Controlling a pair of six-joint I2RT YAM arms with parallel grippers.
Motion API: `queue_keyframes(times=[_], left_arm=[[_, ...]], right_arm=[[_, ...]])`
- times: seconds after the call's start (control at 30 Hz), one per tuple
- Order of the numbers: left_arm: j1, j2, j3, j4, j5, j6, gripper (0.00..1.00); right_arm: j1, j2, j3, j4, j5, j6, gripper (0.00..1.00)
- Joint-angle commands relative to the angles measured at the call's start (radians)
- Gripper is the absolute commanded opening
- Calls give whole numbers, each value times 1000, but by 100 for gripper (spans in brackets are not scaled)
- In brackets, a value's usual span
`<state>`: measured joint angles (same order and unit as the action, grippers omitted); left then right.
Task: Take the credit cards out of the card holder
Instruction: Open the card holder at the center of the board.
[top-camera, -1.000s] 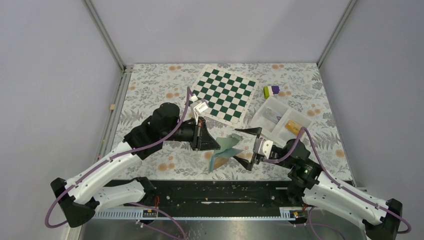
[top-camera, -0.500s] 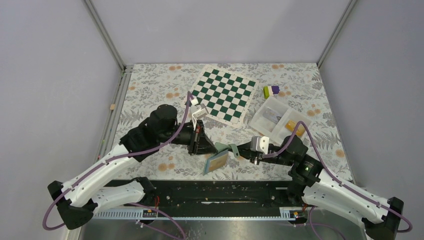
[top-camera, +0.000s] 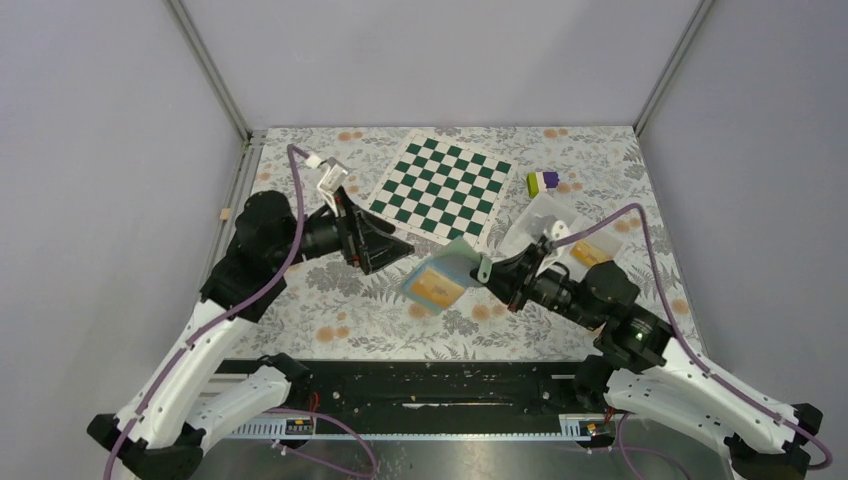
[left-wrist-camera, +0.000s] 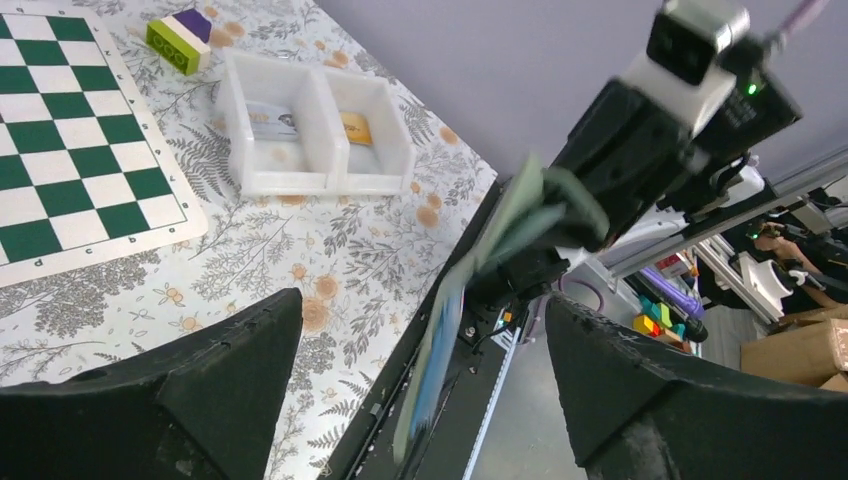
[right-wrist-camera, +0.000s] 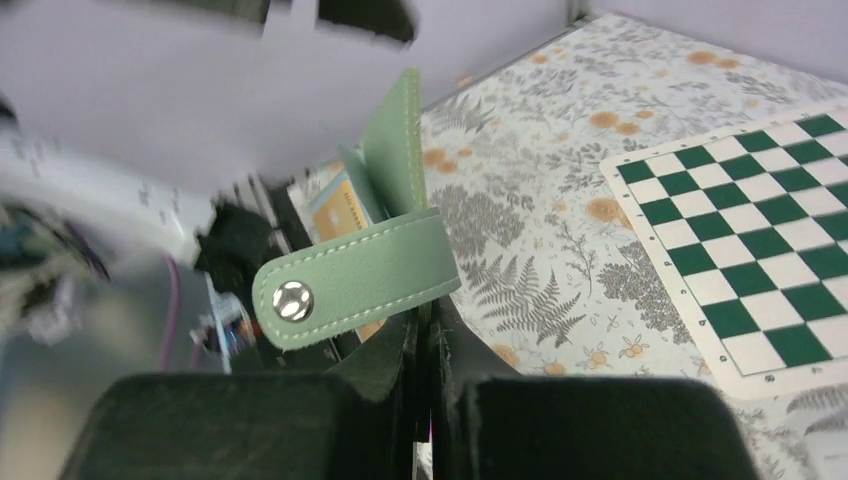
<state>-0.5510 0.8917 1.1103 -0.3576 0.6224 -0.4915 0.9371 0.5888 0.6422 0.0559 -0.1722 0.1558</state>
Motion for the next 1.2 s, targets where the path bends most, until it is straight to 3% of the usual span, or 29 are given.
queue_keyframes(times=[0.0,0.13,0.3,0.47,0.93,1.17], left_arm=[[22,-120,-107,179,31,-71,91],[20,-162,-242,338,111,-180,93],[20,-225,-436,649,133,-327,97],[20,-184,-456,697,158,-354,96],[16,-157,-608,1080,153,-579,58],[13,-104,-633,1213,145,-660,51]], right_arm=[[6,-24,147,-101,242,335,0],[6,-21,184,-132,285,509,0],[6,4,188,-84,253,617,0],[6,12,189,-29,238,651,0],[6,-19,109,76,247,759,0],[6,-9,86,120,239,798,0]])
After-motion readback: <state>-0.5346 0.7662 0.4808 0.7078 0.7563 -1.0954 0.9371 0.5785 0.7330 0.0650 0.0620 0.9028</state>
